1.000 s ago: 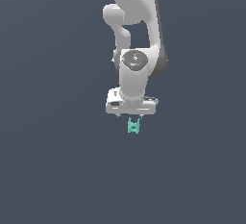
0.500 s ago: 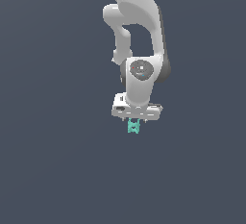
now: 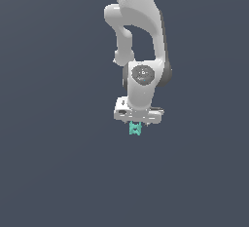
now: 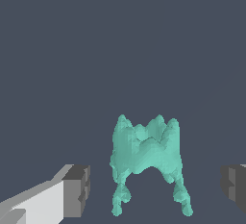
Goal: Pick up the object and move it to a goal position.
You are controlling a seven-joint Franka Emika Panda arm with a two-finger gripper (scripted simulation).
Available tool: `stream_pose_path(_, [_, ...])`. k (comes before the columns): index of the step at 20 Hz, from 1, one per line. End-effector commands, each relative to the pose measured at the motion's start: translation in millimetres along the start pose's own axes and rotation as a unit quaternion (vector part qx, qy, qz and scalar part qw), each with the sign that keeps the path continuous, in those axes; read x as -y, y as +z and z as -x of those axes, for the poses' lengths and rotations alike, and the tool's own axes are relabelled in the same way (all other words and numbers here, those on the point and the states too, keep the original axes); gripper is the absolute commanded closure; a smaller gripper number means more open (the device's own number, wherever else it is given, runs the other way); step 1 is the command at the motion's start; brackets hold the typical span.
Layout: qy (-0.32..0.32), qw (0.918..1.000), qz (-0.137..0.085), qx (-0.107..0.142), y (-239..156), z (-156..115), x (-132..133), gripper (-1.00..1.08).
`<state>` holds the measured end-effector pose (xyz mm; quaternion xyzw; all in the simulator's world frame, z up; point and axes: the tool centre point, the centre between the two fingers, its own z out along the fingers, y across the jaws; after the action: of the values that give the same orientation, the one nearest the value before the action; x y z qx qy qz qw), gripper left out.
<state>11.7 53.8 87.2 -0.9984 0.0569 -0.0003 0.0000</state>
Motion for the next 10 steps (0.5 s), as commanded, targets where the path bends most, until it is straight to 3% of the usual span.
stream_pose_path(1, [0.0, 1.0, 0.0, 0.001, 12.8, 0.9, 0.1, -0.92])
stream_pose_path(10, [0.001, 1.0, 0.0, 0.0, 38.4, 0.0, 0.3, -0.92])
